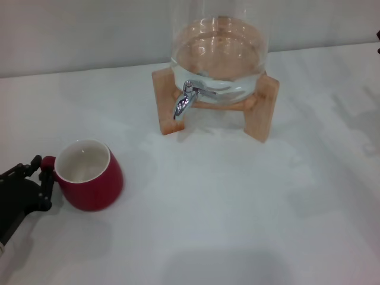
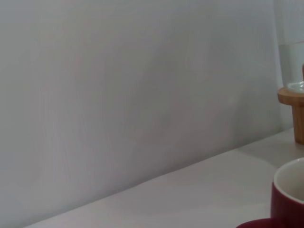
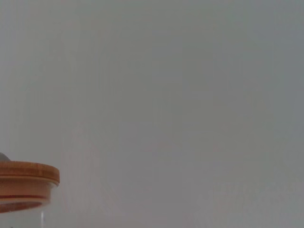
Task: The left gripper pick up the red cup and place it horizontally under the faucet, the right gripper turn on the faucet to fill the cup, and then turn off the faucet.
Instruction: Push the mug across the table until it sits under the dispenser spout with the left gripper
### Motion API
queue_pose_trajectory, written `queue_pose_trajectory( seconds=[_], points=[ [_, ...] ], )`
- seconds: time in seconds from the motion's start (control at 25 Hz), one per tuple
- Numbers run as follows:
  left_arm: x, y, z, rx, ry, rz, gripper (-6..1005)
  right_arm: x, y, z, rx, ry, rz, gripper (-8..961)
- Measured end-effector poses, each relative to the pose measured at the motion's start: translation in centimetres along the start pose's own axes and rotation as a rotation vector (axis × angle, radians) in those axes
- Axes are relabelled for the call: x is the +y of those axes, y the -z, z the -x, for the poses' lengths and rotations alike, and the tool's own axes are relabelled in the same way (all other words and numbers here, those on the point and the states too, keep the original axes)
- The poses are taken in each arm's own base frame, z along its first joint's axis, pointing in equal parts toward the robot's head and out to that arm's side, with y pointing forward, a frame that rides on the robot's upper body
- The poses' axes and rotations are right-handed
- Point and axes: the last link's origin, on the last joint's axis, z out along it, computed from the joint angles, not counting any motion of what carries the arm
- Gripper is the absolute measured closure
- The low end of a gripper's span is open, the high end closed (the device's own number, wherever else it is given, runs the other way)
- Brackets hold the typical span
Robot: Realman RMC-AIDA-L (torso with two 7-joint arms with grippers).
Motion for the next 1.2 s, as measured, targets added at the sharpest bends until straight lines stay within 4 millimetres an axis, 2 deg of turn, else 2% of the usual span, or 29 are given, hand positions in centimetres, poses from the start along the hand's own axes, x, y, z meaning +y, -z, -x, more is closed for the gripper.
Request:
queue_pose_trajectory(
  seconds=[0.44,0.68,1.0,1.2],
  points=[
    [0.2,0.0,0.0,-0.002,-0.003,0.011,921,0.0,0.0,0.0,0.001,0.0,0.0,85],
    [0.3,-0.2,-0.2,0.008,0.001,0.02,921,0.0,0.0,0.0,0.001,0.0,-0.001,85],
    [-0.1,-1.1,-1.5,0.055,0.044,0.039,922,0.2,-0.1,0.0,0.002,-0.005,0.01,85],
    [-0.7,-2.4,-2.6,0.071,0.071,0.051,922,0.4,-0.2,0.0,-0.004,-0.009,0.018,85]
  ],
)
